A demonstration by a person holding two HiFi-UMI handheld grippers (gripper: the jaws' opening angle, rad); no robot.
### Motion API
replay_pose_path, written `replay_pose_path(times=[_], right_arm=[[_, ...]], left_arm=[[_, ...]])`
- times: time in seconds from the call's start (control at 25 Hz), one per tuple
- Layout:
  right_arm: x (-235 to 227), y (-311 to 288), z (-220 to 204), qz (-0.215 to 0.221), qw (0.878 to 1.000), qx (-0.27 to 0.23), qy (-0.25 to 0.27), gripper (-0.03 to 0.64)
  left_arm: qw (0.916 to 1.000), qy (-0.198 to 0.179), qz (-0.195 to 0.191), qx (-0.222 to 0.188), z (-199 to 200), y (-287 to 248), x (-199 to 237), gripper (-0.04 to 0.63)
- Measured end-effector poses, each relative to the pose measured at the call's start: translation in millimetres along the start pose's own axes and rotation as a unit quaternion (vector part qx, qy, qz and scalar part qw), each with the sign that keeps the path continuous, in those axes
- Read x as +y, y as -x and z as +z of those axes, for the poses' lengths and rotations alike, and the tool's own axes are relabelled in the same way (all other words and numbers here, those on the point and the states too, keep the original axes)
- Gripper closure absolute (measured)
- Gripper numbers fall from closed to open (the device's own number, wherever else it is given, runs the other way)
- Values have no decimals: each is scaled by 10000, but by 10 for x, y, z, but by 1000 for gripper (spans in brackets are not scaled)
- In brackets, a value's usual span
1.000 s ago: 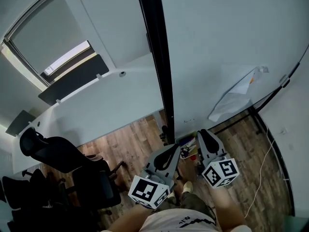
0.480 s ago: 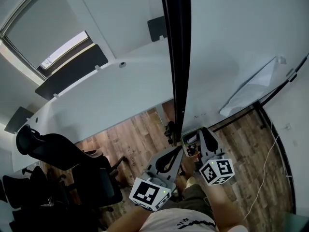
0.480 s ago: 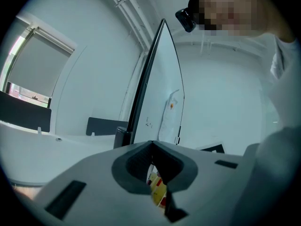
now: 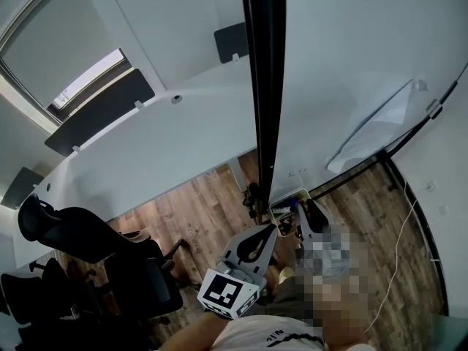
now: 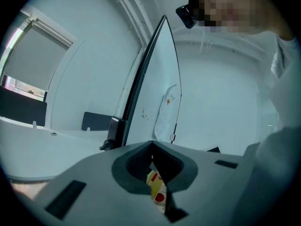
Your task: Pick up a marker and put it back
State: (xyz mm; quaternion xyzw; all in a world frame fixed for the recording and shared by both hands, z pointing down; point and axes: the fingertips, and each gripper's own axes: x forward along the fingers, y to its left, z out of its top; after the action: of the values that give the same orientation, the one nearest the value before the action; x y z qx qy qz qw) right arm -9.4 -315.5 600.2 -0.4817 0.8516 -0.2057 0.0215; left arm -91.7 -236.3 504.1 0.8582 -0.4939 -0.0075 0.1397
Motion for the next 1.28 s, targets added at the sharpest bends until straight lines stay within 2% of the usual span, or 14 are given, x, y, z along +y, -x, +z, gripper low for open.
replay_pose_path(times=[0.36, 0.76, 1.28], right_arm=[[-33, 356, 450, -228, 9996, -100, 117, 505], [280, 660, 947, 116, 9991, -203, 367, 535], [643, 1088, 1539, 540, 9961, -453, 530, 574]], left_arm=[[9996, 97, -208, 193, 35, -153, -255, 584], [9995, 1, -307, 41, 249, -200, -516, 584], [9982, -245, -310, -455, 846, 24, -858, 584]])
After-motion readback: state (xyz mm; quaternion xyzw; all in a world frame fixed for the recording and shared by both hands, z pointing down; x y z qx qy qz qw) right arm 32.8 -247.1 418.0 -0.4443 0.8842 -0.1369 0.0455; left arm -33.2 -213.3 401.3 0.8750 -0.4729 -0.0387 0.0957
